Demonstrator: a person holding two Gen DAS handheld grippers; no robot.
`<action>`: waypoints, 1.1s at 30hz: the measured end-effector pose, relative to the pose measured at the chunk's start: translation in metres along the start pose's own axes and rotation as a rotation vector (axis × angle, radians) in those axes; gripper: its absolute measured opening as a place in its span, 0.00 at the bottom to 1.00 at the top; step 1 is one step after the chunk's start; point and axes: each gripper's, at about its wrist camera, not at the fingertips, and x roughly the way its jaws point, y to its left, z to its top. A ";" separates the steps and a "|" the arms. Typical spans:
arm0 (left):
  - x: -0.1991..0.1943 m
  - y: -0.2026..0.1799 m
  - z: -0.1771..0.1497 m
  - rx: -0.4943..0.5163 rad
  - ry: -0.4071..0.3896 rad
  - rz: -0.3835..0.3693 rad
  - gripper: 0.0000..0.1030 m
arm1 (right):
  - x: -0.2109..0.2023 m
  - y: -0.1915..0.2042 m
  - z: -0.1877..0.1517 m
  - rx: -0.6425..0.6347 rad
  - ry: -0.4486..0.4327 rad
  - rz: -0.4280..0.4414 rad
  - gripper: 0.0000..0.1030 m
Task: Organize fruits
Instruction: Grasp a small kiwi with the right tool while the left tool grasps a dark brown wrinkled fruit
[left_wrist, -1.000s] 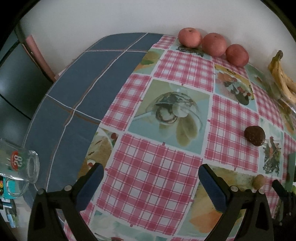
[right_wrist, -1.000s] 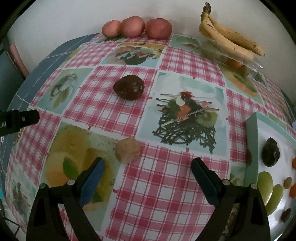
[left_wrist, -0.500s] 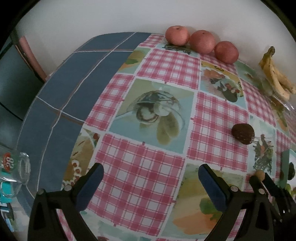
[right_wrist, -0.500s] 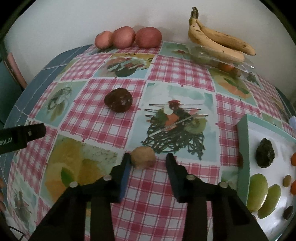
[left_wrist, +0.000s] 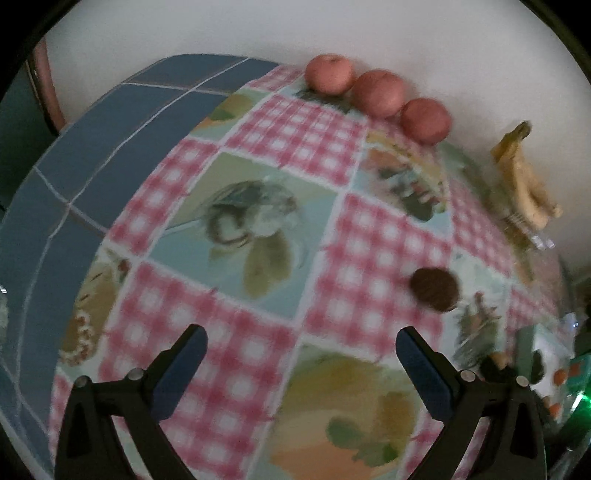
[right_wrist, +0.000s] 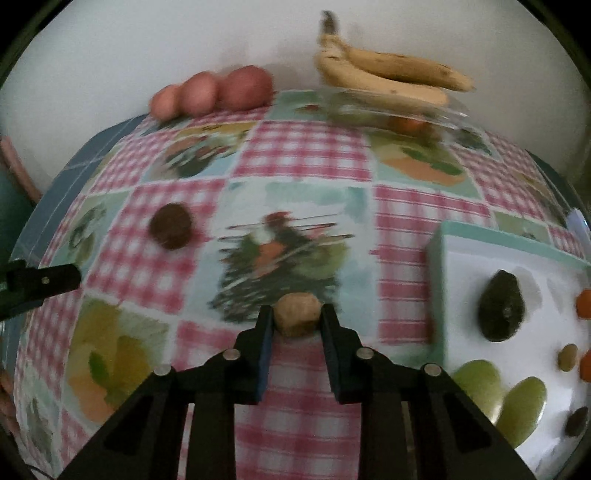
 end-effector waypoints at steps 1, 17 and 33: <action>0.000 -0.003 0.001 -0.002 -0.009 -0.019 1.00 | 0.000 -0.006 0.001 0.017 -0.002 -0.003 0.26; 0.027 -0.075 0.008 0.124 -0.067 -0.124 0.84 | 0.002 -0.027 0.007 0.034 -0.025 -0.027 0.26; 0.054 -0.099 0.003 0.253 -0.119 0.047 0.74 | 0.002 -0.026 0.006 0.026 -0.033 -0.040 0.26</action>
